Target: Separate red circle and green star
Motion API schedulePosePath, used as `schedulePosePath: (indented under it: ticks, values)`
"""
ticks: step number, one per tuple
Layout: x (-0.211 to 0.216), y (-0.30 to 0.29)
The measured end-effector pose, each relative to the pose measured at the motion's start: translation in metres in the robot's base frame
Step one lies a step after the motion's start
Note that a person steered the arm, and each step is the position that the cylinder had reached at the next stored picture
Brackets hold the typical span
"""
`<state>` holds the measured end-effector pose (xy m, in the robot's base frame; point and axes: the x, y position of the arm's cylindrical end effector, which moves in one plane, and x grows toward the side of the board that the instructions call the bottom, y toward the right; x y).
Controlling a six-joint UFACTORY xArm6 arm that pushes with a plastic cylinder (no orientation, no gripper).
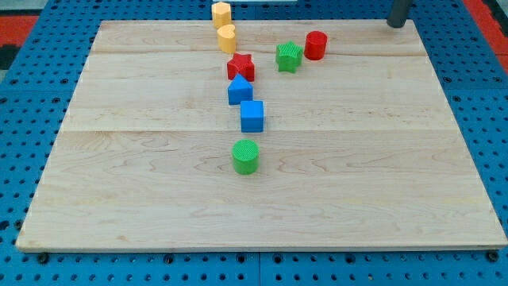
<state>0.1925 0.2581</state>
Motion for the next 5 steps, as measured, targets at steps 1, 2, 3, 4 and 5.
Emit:
schedulePosePath:
  ticks: [1, 2, 3, 4, 5]
  values:
    - [0.016, 0.026]
    - [0.029, -0.032]
    - [0.039, -0.135]
    - [0.042, -0.193]
    - [0.114, -0.209]
